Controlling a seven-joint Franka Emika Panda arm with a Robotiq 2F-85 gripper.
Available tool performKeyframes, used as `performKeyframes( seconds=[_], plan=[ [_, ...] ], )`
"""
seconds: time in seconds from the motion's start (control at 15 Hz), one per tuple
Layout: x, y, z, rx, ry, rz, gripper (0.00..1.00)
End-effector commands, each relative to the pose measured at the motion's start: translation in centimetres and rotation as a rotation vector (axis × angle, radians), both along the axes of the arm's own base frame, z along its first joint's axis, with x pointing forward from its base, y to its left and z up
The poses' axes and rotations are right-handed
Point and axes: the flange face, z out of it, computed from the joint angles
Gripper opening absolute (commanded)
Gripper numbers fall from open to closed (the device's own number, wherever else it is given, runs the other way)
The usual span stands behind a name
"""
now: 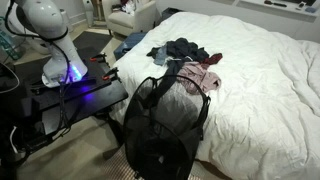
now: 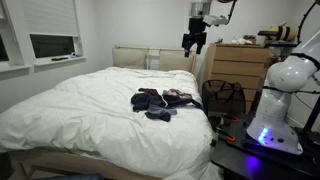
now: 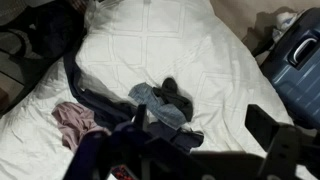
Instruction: Put the grey sock in the black bag
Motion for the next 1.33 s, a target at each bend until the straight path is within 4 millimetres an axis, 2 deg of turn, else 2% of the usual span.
performKeyframes(
  seconds=[0.0,0.27,0.67,0.93,1.27],
  plan=[
    [0.0,0.0,0.0,0.000,0.001,0.000,1.00],
    [2.0,-0.1,-0.4,0.045,-0.047,-0.148,1.00],
    [6.4,0.0,-2.3,0.126,-0.212,-0.396,1.00],
    [9.6,-1.3,-4.6,0.113,-0.308,-0.488,1.00],
    [12.8,-4.6,-7.6,0.042,-0.348,-0.559,1.00]
  ],
)
